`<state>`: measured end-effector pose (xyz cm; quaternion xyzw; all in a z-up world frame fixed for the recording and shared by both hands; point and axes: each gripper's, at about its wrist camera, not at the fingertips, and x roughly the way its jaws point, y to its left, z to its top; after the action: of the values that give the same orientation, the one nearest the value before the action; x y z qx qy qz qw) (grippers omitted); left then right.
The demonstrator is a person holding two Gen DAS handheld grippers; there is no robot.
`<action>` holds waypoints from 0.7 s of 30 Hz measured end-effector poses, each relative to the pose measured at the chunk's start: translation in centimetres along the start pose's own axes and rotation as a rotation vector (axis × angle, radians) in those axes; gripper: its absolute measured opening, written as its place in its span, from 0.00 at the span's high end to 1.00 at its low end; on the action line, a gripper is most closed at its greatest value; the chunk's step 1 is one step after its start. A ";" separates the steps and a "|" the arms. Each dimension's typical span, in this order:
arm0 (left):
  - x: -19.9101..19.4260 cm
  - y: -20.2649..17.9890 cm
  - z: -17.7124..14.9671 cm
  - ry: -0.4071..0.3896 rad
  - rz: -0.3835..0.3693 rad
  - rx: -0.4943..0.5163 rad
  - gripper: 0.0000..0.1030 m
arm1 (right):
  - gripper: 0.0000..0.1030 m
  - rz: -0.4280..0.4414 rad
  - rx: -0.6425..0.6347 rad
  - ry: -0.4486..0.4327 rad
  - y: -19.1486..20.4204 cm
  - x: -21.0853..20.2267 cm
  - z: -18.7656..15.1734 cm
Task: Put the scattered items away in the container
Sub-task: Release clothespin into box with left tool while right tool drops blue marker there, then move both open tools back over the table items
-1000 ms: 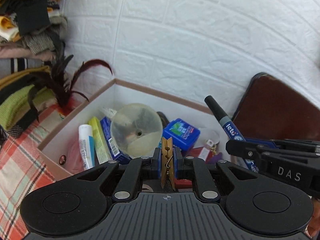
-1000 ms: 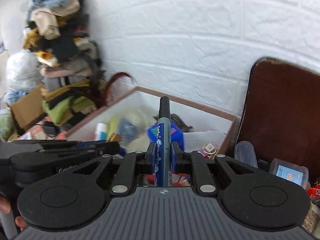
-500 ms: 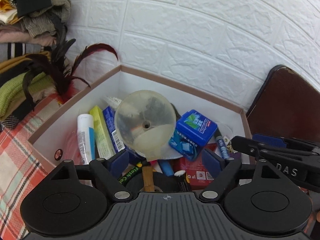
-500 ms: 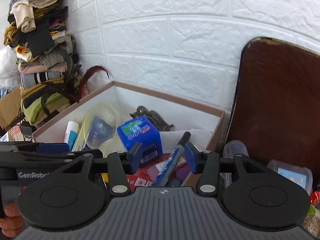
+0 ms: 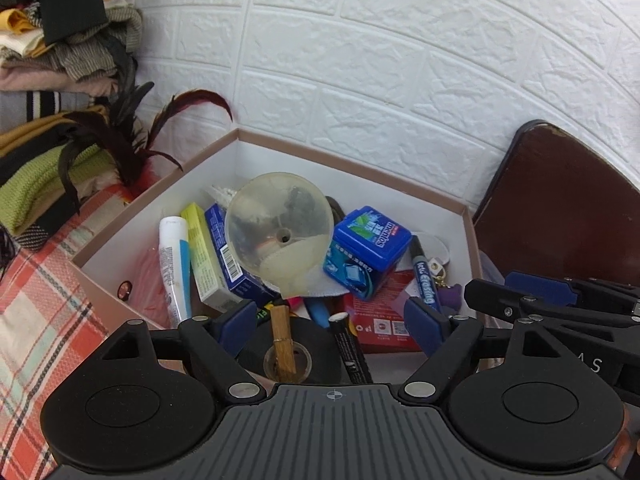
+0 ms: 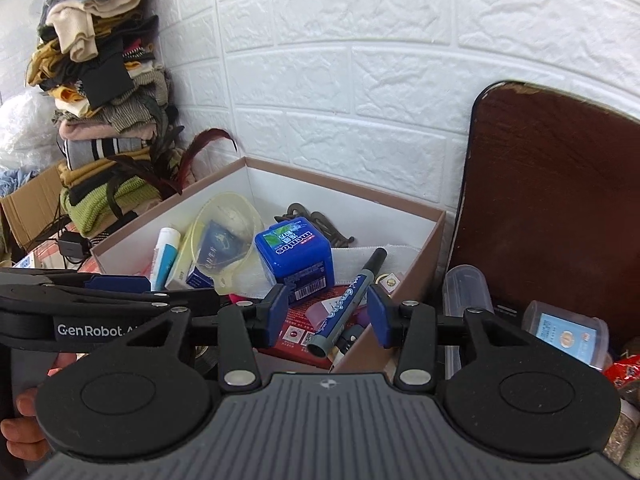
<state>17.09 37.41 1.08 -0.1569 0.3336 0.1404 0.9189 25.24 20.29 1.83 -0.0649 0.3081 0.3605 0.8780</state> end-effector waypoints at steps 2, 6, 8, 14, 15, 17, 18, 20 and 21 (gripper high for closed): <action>-1.0 -0.6 -0.5 -0.003 -0.009 0.006 0.13 | 0.52 0.004 0.001 -0.005 -0.1 -0.9 -0.2; -3.6 -2.3 -2.8 -0.030 -0.028 0.042 0.11 | 0.52 0.004 0.035 -0.055 -0.6 -4.5 -2.4; -4.9 -3.6 -4.5 -0.040 -0.035 0.077 0.11 | 0.51 -0.002 0.057 -0.094 -1.0 -6.5 -4.5; -6.4 -8.1 -10.3 -0.008 -0.110 0.156 0.11 | 0.49 -0.059 0.127 -0.136 -3.1 -11.6 -11.7; -6.4 -8.9 -11.3 0.005 -0.125 0.164 0.11 | 0.49 -0.077 0.140 -0.134 -3.6 -12.3 -12.9; -6.0 -10.6 -13.0 0.035 -0.156 0.177 0.11 | 0.49 -0.108 0.177 -0.126 -4.7 -13.7 -15.1; -5.7 -11.5 -13.8 0.052 -0.173 0.184 0.11 | 0.49 -0.125 0.197 -0.120 -5.4 -14.3 -16.1; -4.9 -13.2 -15.4 0.092 -0.206 0.194 0.11 | 0.49 -0.165 0.231 -0.111 -6.7 -15.5 -18.1; -4.5 -14.1 -16.1 0.112 -0.220 0.200 0.11 | 0.48 -0.188 0.242 -0.109 -7.3 -16.1 -19.0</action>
<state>9.69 17.75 -4.96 -0.1080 0.3774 -0.0039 0.9197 11.87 -0.97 -4.77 0.0322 0.2938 0.2400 0.9247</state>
